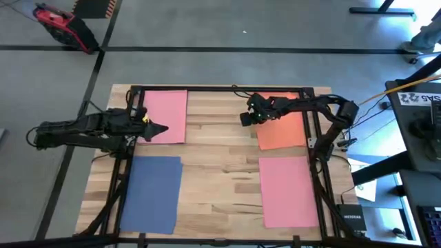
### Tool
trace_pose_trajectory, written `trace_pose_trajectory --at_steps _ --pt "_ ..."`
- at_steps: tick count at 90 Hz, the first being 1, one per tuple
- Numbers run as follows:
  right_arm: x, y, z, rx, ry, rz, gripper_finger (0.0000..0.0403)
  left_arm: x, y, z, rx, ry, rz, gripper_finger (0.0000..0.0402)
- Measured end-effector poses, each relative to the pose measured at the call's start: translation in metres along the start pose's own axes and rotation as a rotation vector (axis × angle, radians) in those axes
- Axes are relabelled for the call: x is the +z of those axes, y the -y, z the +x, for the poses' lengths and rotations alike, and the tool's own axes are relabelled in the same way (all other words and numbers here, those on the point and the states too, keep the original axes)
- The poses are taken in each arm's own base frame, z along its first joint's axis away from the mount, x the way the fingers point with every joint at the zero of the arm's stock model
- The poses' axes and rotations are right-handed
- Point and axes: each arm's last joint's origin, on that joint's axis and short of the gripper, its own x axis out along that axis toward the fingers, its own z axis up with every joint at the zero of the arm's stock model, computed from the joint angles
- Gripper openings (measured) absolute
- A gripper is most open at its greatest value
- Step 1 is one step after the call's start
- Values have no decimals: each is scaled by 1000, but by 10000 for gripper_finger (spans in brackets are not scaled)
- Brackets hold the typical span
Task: Organize paper
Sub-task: Stack the orange colored paper on top of the orange colored papers
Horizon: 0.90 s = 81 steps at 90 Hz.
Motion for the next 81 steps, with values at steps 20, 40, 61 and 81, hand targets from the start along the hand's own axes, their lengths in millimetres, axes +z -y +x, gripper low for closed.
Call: trace_pose_trajectory --at_steps 20,40,61,81 --pt "4 4 1 -32 23 52 0 0 0 1 10 7 -5 0" --pt "10 12 1 -69 52 126 0 0 0 1 14 12 -5 0" --pt "17 8 -4 -59 90 104 0 0 0 1 18 18 -4 0" --pt "49 3 -10 -6 162 63 0 0 -1 1 20 18 0 0"
